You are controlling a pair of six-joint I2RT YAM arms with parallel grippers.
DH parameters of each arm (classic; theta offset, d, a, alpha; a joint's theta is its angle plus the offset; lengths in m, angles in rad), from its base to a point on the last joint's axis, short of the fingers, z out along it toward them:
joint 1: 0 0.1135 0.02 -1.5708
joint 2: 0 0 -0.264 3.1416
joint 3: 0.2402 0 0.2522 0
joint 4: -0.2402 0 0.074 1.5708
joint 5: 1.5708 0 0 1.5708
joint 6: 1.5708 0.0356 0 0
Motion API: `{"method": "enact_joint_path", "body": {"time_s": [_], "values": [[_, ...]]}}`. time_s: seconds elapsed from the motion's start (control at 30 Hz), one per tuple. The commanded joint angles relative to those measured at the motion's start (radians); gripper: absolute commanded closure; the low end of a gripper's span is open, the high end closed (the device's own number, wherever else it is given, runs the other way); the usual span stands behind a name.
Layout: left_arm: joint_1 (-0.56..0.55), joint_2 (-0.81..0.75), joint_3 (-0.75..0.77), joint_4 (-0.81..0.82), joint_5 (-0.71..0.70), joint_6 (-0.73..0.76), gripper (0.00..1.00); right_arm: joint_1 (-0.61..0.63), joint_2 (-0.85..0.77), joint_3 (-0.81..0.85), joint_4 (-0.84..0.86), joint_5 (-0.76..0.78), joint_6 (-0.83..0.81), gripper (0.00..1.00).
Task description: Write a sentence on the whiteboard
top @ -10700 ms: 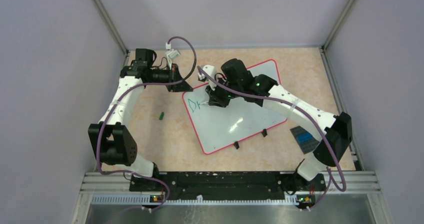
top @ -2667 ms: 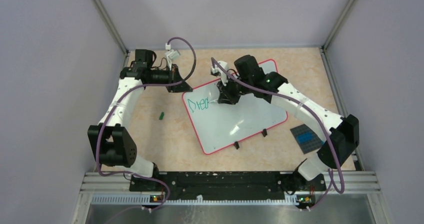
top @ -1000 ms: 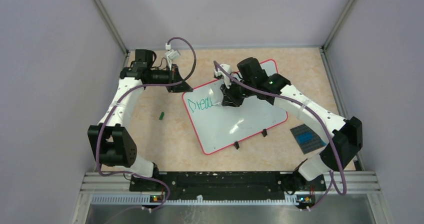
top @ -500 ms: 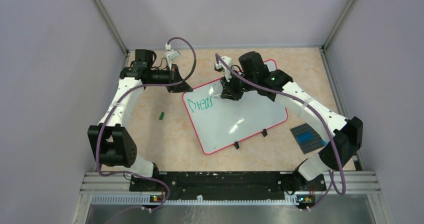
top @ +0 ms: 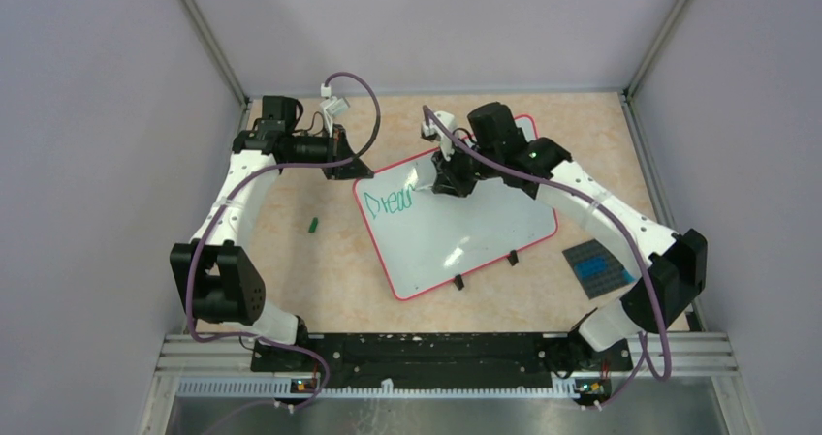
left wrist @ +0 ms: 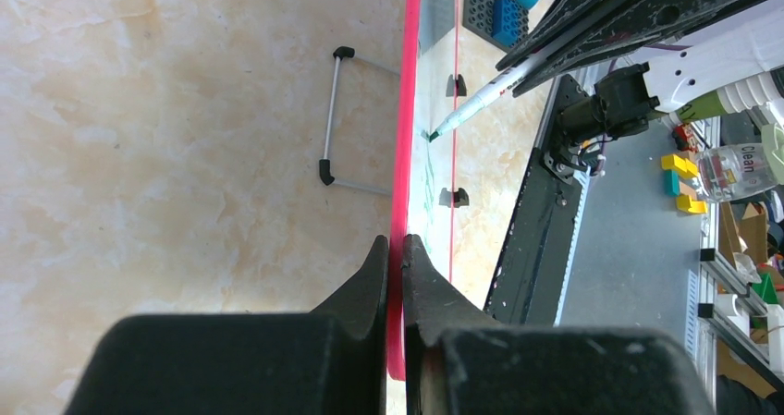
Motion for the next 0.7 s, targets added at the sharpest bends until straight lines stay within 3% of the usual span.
{"method": "enact_joint_path", "body": {"time_s": [0.0, 0.2, 0.67], "values": [[-0.017, -0.014, -0.009, -0.029, 0.001, -0.012, 1.0, -0.018, -0.038, -0.047, 0.005, 0.014, -0.013, 1.0], [-0.019, -0.012, -0.012, -0.03, 0.0, -0.011, 1.0, -0.018, -0.048, -0.084, 0.013, -0.015, -0.005, 1.0], [-0.019, -0.023, -0.017, -0.029, -0.006, -0.012, 1.0, -0.019, 0.017, 0.048, 0.021, 0.018, -0.004, 1.0]]}}
